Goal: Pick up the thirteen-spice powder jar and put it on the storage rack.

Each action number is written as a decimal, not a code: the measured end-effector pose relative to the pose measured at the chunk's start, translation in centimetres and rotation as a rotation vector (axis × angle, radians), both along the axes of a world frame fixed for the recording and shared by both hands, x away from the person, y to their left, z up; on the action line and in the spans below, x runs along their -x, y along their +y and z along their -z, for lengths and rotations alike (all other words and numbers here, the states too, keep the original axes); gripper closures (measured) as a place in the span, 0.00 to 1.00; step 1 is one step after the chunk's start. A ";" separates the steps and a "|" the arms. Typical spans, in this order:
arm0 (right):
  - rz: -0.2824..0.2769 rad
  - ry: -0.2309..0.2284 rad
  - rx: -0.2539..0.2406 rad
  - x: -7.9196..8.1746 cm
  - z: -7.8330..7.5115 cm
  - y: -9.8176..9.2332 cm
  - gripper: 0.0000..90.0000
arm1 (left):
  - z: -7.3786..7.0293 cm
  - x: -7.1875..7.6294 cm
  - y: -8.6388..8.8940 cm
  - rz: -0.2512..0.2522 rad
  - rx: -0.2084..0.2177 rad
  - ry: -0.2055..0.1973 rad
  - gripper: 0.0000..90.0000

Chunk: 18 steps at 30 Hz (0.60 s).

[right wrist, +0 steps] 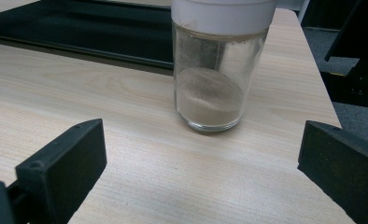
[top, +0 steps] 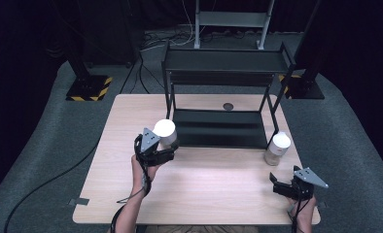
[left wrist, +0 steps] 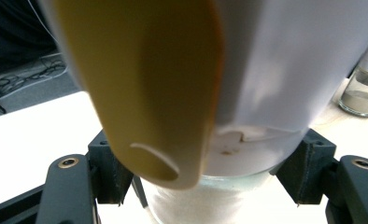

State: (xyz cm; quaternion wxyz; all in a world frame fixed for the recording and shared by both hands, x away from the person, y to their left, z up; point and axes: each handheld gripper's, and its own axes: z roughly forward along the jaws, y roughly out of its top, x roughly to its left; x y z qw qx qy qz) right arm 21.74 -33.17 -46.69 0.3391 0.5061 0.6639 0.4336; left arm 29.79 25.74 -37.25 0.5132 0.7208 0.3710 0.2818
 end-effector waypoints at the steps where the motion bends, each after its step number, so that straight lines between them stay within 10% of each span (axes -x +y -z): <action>1: 0.000 0.001 -0.001 0.0 0.0 0.0 0.00 | 0.0 0.0 0.0 0.000 0.000 0.000 0.33; 18: -0.004 0.003 -0.003 -0.1 0.0 -0.1 0.00 | -1.9 -1.9 0.5 0.022 -0.013 -0.004 0.33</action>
